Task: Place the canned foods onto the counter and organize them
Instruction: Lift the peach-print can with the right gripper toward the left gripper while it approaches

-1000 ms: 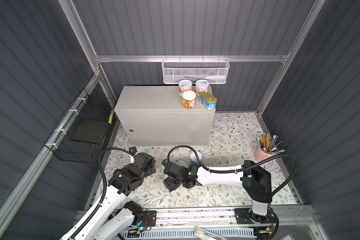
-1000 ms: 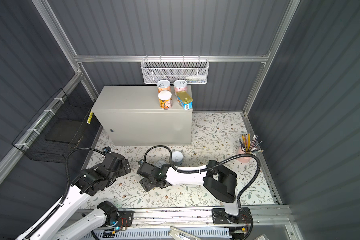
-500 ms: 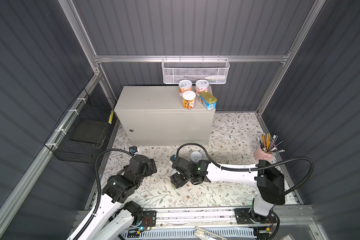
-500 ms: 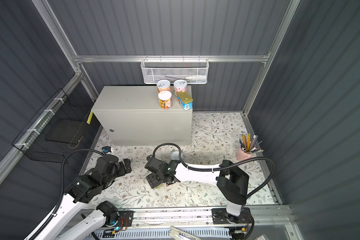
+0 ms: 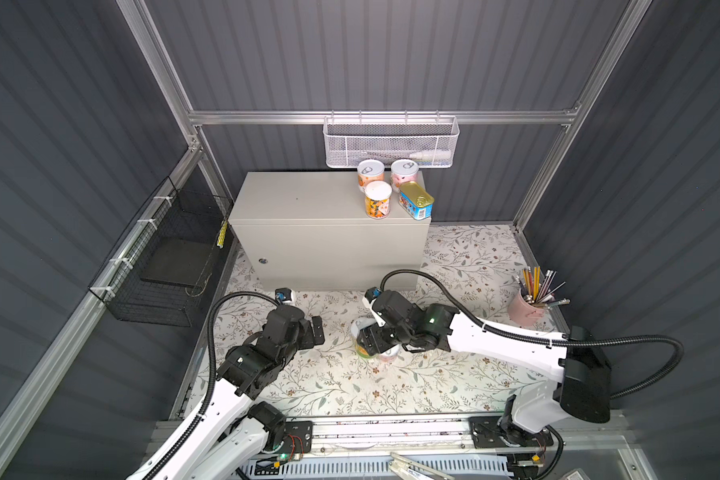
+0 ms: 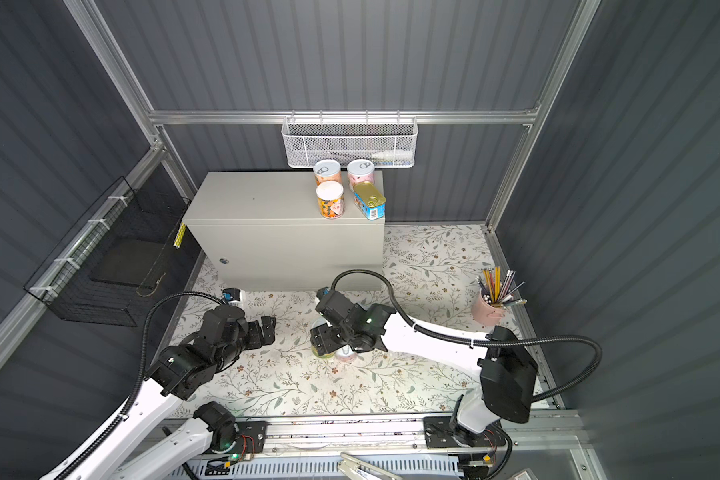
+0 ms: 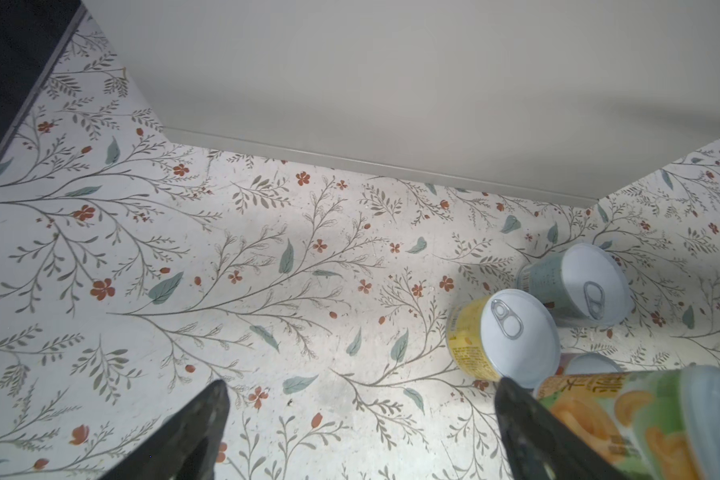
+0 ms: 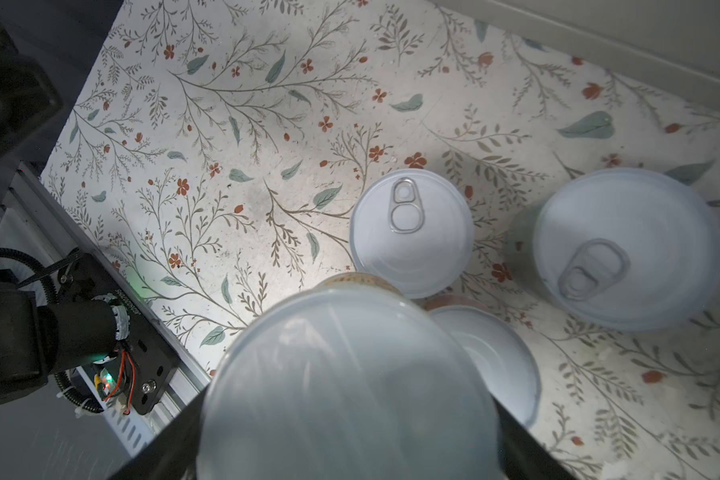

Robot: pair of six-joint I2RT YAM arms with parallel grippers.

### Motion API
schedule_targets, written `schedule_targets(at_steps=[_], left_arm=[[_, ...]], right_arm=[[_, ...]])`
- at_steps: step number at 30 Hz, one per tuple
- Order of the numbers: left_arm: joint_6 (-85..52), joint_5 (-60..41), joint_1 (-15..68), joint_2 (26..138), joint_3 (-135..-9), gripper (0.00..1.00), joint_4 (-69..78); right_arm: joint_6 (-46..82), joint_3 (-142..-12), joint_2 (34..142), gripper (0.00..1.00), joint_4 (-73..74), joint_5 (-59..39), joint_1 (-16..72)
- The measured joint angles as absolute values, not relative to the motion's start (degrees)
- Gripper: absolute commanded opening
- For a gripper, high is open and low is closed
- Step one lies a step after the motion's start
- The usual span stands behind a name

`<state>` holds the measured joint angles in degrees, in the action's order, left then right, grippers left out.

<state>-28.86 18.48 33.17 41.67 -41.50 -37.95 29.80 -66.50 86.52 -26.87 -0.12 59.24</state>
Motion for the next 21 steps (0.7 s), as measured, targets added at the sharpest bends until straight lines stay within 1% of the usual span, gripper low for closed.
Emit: schedule_targets(at_steps=[11, 16, 21], left_arm=[[-27.22, 10.68, 33.17, 44.38, -40.29, 1.00, -30.46], [-27.62, 5.06, 33.19, 47.27, -38.63, 1.00, -25.10], [-27.66, 1.80, 35.90, 50.57, -37.91, 1.00, -20.82]], right_arm=[[30.44, -61.04, 78.06, 0.63, -29.76, -2.17, 51.35], [29.93, -59.44, 73.76, 0.63, -30.94, -2.70, 47.77], [29.56, -57.58, 71.48, 0.63, -31.86, -3.75, 45.69]])
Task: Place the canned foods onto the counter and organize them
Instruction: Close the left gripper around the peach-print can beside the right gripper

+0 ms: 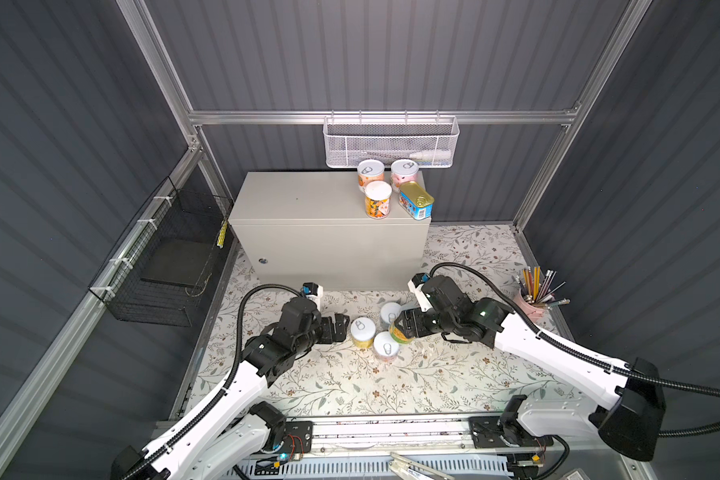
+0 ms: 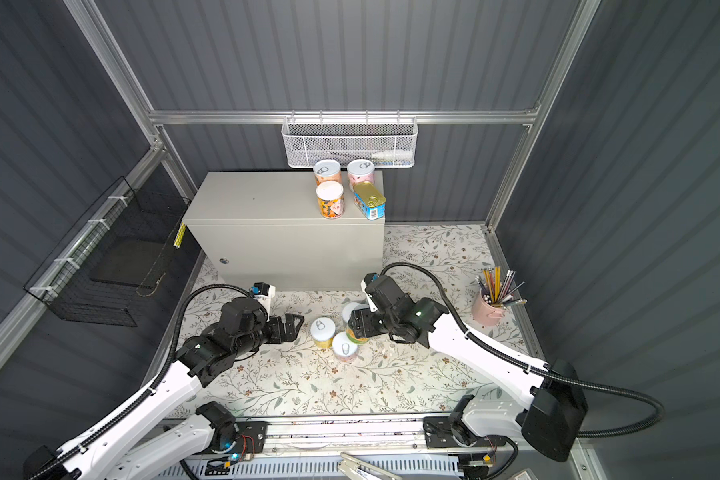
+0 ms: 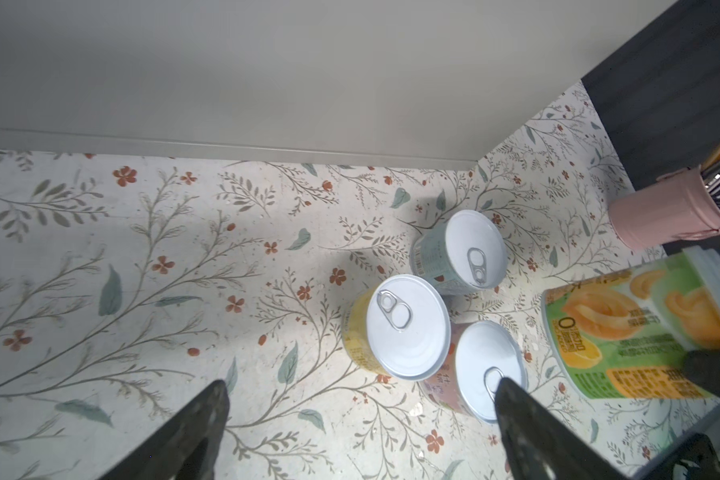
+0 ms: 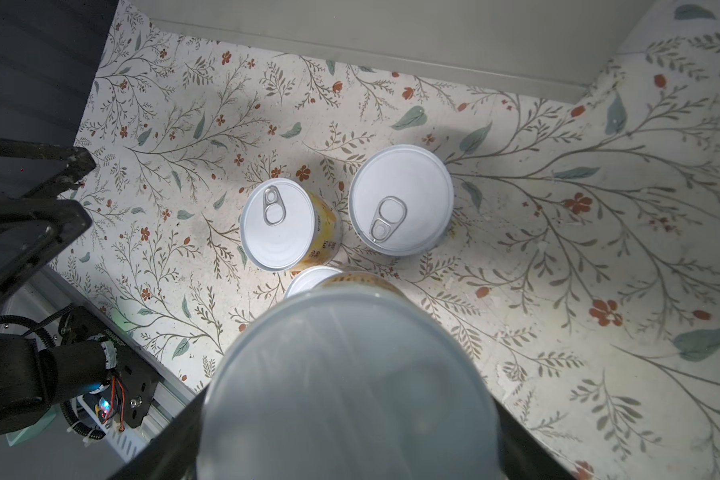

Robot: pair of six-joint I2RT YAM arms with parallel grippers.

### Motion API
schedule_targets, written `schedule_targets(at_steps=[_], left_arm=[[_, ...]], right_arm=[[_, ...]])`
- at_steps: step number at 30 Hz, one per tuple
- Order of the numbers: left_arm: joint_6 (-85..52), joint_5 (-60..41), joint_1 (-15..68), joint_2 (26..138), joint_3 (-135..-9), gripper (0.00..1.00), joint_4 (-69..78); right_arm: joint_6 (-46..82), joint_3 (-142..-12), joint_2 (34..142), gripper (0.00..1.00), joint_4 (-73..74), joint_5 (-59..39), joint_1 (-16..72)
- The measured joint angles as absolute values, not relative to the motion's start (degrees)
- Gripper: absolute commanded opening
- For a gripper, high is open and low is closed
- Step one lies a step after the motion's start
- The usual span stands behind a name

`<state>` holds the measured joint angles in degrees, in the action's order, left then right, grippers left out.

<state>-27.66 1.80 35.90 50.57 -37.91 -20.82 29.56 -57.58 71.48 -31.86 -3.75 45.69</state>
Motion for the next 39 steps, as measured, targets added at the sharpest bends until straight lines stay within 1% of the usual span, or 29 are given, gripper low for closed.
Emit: schedule_targets(at_steps=[5, 9, 12, 17, 23, 26, 29, 36, 39], left_arm=[[-26.57, 0.75, 43.20, 53.93, -37.98, 1.00, -16.19], [-22.87, -2.98, 48.62, 57.56, -38.11, 1.00, -11.51], [-20.01, -5.96, 51.07, 58.76, -38.13, 1.00, -8.58], [-16.05, -9.74, 51.83, 58.85, -38.11, 1.00, -2.85], [-12.45, -13.72, 51.83, 60.55, -38.11, 0.97, 2.31], [-11.22, -15.42, 51.86, 62.61, -38.13, 0.94, 3.40], [-10.20, -17.06, 52.10, 64.36, -38.26, 0.89, 3.99], [-7.53, -19.03, 52.10, 66.24, -39.72, 0.84, 3.81], [-7.09, -19.68, 52.10, 66.87, -40.27, 0.84, 4.14]], right_arm=[[29.36, -56.55, 70.15, 0.64, -32.71, -5.50, 44.42], [28.64, -56.58, 68.93, 0.64, -33.32, -7.86, 43.70], [28.23, -56.64, 68.42, 0.64, -34.39, -9.80, 43.29], [28.27, -56.64, 67.55, 0.64, -35.33, -13.72, 42.50], [28.71, -56.64, 66.11, 0.64, -35.27, -18.22, 41.30], [29.17, -56.64, 66.06, 0.64, -35.18, -20.23, 40.88], [29.56, -56.62, 66.06, 0.63, -34.89, -21.69, 40.62], [30.02, -56.55, 66.08, 0.63, -33.85, -22.79, 40.05], [30.11, -56.55, 66.15, 0.62, -33.82, -22.83, 39.75]])
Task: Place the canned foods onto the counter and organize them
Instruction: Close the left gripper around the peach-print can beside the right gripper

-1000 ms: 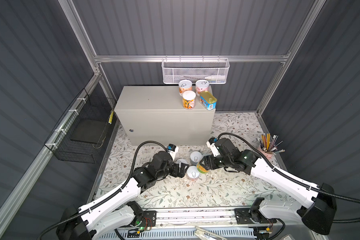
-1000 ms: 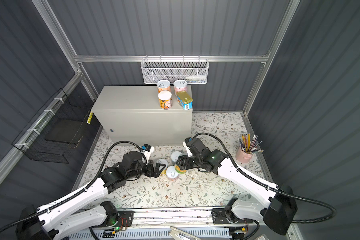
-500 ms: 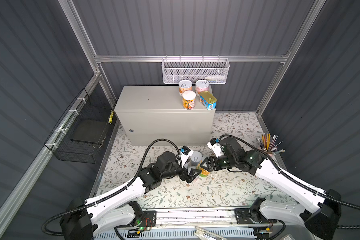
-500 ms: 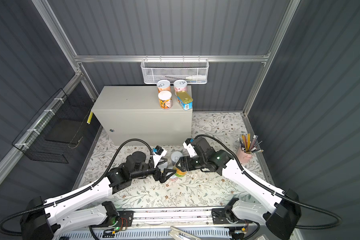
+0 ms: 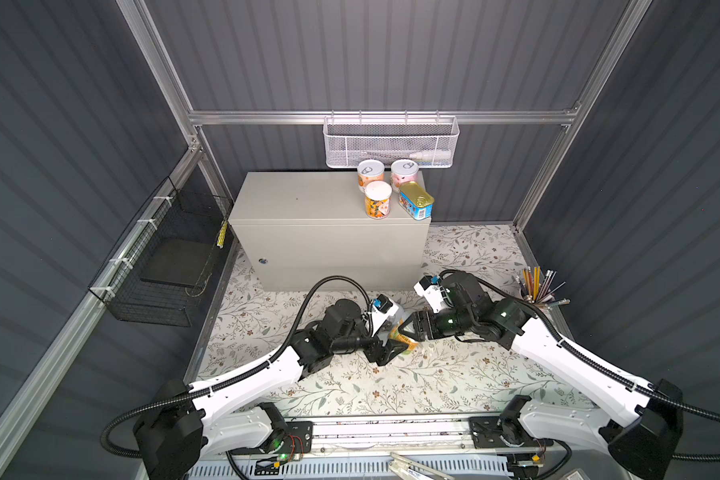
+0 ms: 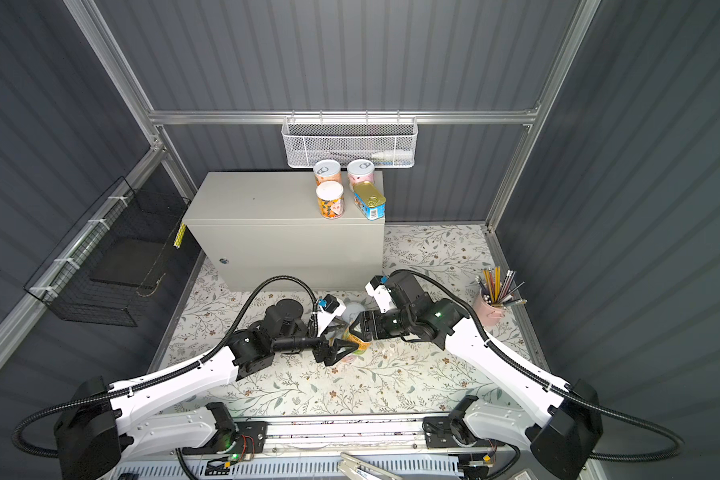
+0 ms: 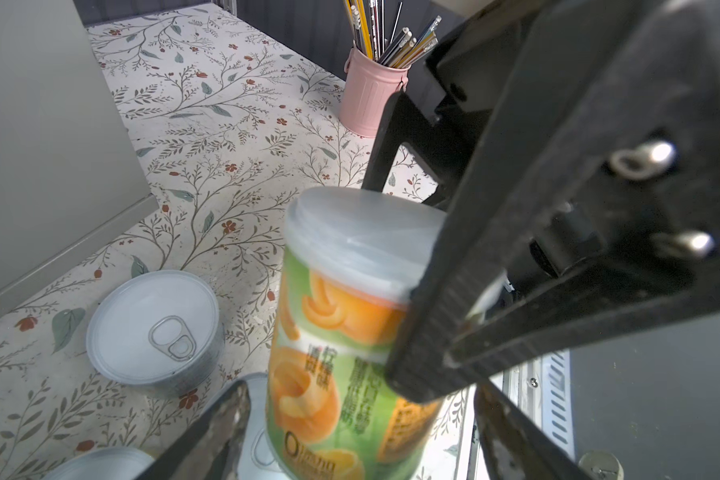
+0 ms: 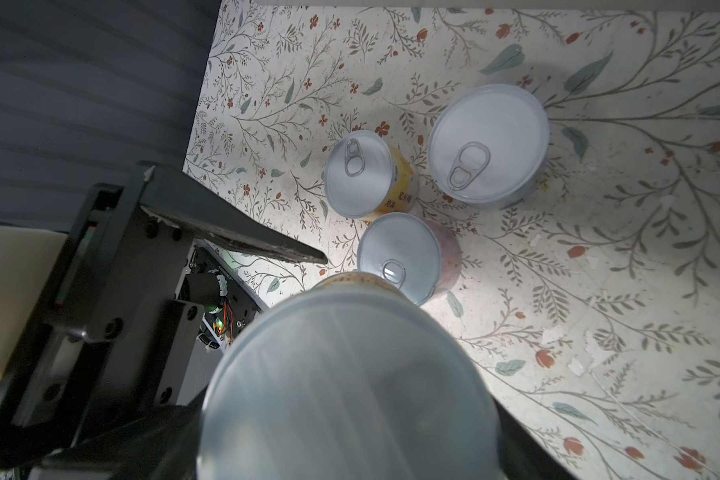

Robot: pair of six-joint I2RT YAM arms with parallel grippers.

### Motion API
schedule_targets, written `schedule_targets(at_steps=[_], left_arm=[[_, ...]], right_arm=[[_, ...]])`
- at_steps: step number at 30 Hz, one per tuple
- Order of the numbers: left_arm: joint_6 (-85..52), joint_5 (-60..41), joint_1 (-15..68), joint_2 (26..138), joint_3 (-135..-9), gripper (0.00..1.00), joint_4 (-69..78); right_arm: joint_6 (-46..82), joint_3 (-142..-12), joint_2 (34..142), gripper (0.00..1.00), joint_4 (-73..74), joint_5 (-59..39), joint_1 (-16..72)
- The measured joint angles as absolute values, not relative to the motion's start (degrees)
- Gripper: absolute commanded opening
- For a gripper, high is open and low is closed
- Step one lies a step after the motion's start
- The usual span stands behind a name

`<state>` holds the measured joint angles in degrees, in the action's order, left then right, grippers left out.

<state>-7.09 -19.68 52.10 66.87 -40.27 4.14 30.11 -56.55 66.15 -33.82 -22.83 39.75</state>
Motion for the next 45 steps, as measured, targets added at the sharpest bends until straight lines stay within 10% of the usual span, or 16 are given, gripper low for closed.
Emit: schedule_targets(at_steps=[31, 34, 45], left_arm=[[-10.74, -19.79, 54.02, 78.72, -40.66, 0.83, 16.88], [-11.14, -20.51, 54.08, 80.25, -41.19, 0.65, 18.28], [-11.22, -20.03, 54.08, 80.79, -41.39, 0.53, 19.49]], right_arm=[[32.42, -55.00, 67.02, 0.59, -32.93, -21.32, 38.41], [32.75, -55.00, 67.02, 0.58, -32.38, -21.65, 38.54], [32.77, -54.94, 66.67, 0.61, -32.67, -20.97, 38.28]])
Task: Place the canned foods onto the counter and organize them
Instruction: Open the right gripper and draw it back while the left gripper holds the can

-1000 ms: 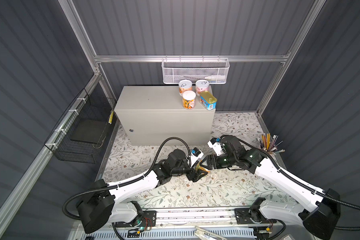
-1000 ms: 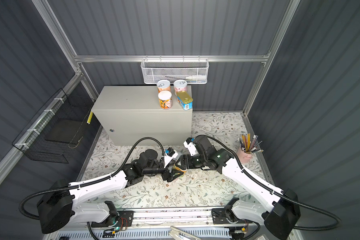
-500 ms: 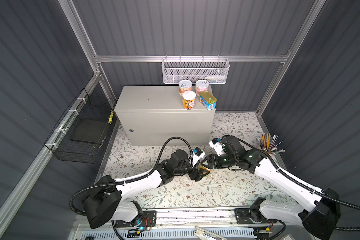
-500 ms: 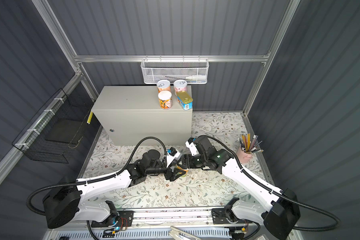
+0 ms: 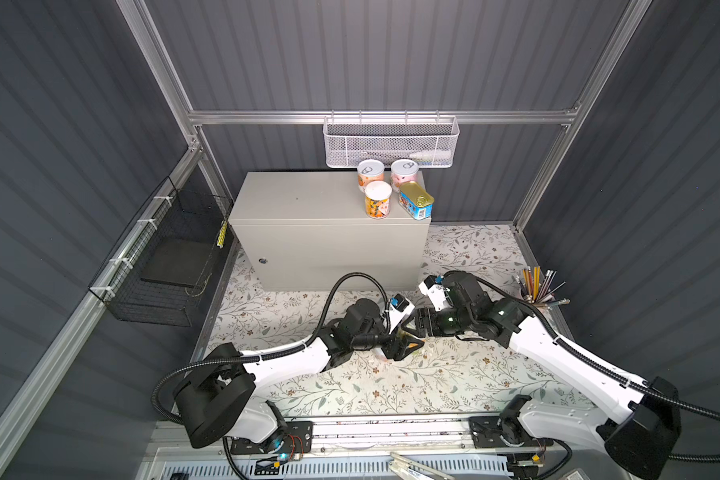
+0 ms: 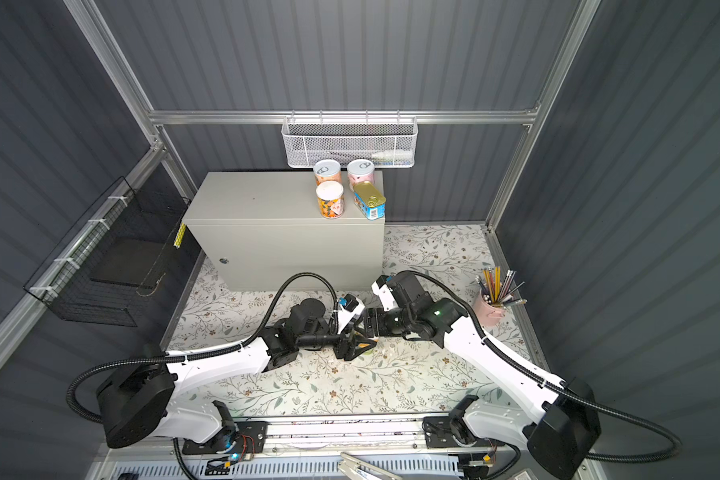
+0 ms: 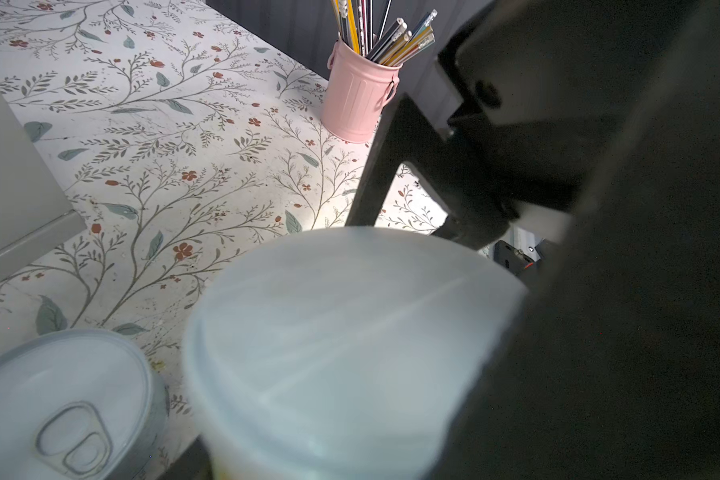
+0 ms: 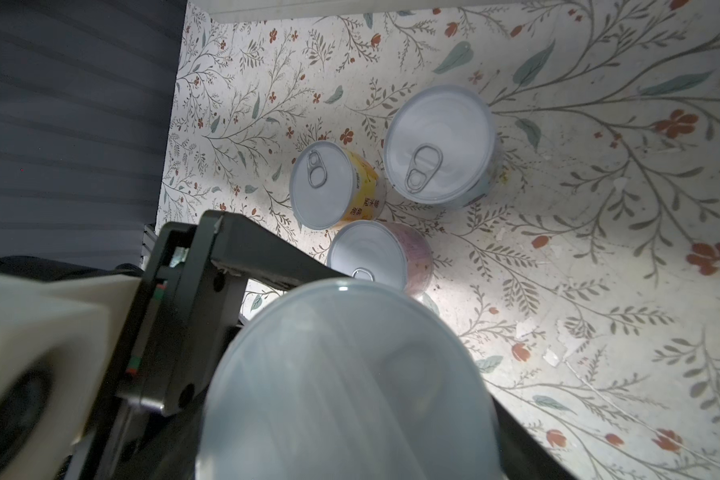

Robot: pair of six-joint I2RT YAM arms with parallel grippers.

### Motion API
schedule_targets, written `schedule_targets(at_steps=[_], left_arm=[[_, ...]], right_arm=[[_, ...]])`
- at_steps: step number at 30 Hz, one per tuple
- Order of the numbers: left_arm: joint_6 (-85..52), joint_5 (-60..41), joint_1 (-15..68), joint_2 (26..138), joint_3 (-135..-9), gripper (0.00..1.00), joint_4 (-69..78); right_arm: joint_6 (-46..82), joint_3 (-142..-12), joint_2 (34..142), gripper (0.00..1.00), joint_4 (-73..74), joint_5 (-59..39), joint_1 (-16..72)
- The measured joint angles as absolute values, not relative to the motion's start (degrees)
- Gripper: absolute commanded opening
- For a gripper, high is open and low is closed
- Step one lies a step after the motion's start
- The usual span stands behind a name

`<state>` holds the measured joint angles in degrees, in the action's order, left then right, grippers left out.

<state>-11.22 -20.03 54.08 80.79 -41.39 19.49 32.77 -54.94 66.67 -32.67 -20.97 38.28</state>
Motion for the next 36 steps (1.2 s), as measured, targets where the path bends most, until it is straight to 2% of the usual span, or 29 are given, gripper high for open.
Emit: schedule_targets(at_steps=[4, 13, 36], left_arm=[[-11.64, -17.50, 54.35, 79.22, -41.39, 0.47, 18.33], [-12.73, -13.34, 55.29, 76.66, -41.54, 0.45, 15.38], [-17.19, -5.96, 54.48, 70.98, -41.74, 0.40, 10.07]], right_arm=[[32.80, -54.63, 66.00, 0.65, -31.22, -21.15, 38.35], [33.01, -53.12, 64.69, 0.77, -27.86, -21.45, 38.52], [34.33, -50.24, 58.04, 0.89, -23.83, -18.55, 38.61]])
